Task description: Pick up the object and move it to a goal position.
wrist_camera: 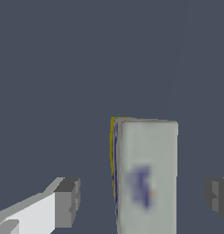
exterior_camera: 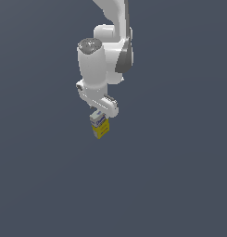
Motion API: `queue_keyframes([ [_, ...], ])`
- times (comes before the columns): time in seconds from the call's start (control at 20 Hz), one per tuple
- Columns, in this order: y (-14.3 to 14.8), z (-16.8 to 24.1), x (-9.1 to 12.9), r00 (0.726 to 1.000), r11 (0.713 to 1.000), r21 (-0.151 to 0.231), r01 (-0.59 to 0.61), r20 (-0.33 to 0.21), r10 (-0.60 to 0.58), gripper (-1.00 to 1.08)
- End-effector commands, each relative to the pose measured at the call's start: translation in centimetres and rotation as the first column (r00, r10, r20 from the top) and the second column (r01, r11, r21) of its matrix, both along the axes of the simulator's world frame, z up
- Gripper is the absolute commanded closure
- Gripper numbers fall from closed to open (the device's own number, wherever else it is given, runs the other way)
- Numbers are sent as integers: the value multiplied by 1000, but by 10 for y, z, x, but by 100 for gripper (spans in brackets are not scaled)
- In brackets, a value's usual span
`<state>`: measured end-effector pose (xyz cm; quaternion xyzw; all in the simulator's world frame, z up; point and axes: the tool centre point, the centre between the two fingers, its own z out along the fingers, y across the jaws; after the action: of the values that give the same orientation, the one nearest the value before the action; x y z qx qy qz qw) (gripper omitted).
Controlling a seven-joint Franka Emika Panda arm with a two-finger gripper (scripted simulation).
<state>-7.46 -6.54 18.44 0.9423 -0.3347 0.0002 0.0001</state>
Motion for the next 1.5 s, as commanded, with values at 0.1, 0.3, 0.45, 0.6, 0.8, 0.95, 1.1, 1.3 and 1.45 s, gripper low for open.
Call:
queue_keyframes([
  [0.1, 0, -21, -1, 1000, 1000, 0, 2, -1, -2, -92],
  [0.3, 0, -31, 0, 1000, 1000, 0, 3, 0, -3, -92],
  [0.45, 0, -32, 0, 1000, 1000, 0, 3, 0, -3, 108],
  [0.6, 0, -32, 0, 1000, 1000, 0, 3, 0, -3, 108],
  [0.8, 0, -32, 0, 1000, 1000, 0, 3, 0, -3, 108],
  [0.95, 0, -32, 0, 1000, 1000, 0, 3, 0, -3, 108],
  [1.1, 2, -29, 0, 1000, 1000, 0, 3, 0, -3, 108],
  [1.3, 9, -18, 2, 1000, 1000, 0, 3, 0, -3, 108],
  [1.45, 19, -4, 3, 1000, 1000, 0, 3, 0, -3, 108],
])
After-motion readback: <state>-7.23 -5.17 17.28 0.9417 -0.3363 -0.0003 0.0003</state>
